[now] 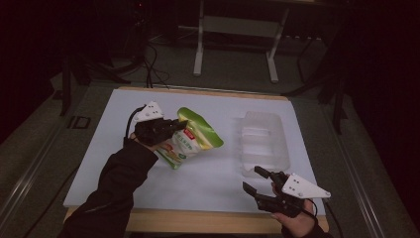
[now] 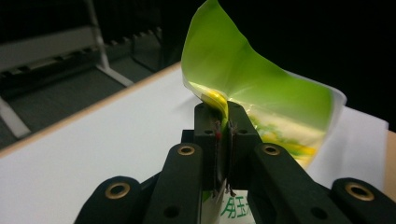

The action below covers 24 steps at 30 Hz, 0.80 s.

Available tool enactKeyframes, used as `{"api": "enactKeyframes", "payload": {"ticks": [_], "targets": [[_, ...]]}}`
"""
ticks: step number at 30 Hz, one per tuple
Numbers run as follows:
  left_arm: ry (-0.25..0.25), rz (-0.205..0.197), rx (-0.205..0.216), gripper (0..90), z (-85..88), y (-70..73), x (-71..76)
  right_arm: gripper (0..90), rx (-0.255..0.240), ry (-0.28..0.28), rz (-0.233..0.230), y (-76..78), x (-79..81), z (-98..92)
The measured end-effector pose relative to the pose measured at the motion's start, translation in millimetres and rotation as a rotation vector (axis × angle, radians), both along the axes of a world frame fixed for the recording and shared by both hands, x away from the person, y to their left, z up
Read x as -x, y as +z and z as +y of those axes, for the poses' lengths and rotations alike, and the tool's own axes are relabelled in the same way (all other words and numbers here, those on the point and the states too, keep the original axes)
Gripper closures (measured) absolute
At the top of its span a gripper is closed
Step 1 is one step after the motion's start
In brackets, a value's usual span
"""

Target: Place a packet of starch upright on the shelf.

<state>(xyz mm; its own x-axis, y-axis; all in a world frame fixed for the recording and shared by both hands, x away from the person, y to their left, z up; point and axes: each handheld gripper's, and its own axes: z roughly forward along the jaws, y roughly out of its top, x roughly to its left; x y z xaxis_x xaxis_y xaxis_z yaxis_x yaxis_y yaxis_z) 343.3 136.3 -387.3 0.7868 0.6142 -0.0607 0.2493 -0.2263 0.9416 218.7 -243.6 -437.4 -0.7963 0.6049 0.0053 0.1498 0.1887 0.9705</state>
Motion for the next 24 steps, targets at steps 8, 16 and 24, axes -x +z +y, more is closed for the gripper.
{"api": "enactKeyframes", "payload": {"ticks": [8,16,24], "targets": [[-0.032,-0.005,0.112,86.2,-20.5,-2.6,6.6,31.3,-0.028,-0.039,0.023,16.2,-12.9,1.6],[-0.021,-0.061,0.274,86.3,-35.7,1.8,16.2,27.1,-0.066,-0.060,-0.018,25.7,-32.3,12.3],[-0.017,-0.059,0.315,86.3,-42.6,-2.5,20.3,29.6,-0.068,-0.043,0.019,26.1,-48.9,28.0]]}}
